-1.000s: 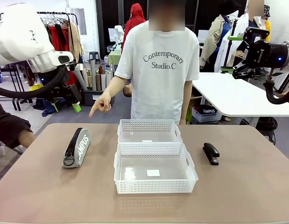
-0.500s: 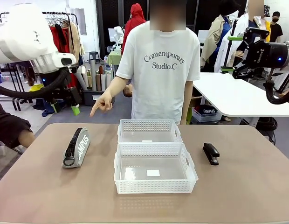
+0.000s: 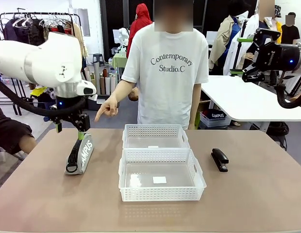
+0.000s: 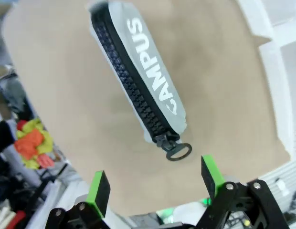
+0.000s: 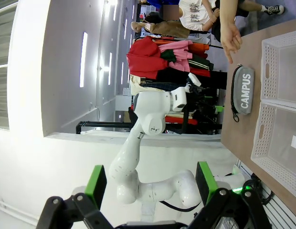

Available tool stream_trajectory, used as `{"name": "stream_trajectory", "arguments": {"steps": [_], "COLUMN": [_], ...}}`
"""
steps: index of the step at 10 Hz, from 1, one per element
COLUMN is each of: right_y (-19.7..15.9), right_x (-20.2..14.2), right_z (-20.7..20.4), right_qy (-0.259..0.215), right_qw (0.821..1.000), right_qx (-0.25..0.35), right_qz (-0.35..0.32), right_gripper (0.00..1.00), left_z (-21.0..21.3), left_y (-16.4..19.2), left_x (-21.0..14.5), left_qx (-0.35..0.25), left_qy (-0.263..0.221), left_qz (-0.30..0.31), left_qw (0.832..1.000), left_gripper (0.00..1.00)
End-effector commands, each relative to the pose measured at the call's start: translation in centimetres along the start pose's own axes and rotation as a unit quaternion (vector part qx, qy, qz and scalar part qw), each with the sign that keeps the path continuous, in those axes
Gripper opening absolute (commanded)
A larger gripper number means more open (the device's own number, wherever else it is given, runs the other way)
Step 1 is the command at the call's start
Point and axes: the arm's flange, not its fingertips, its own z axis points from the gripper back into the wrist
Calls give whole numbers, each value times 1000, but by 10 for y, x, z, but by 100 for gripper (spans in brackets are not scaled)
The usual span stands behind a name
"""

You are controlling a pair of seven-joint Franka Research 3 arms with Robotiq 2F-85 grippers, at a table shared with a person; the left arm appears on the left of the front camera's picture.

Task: Distribute items into two baskets.
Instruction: Pick up the Pencil pouch that the person points to.

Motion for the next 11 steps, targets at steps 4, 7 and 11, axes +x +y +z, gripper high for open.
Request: {"name": "stream_trajectory", "arguments": {"steps": [4,7,11], "right_y": [2,2,2], "right_x": [0,0,0], "right_z": [0,0,0], "right_qy": [-1,-1,-1], "right_qw": [1000,1000,1000], "right_qx": [2,2,2], "right_qz": [1,1,1], "right_gripper": [100,100,100], "left_z": [-57,-71,-67], "left_y": [7,10,9], "left_x": [16,31,22], "left_qx": [-83,-80,-77], "left_qy": [21,-8,18], "left_qz": [70,87,72], "left_qw": [994,993,994], "left_gripper": [100,100,100]}}
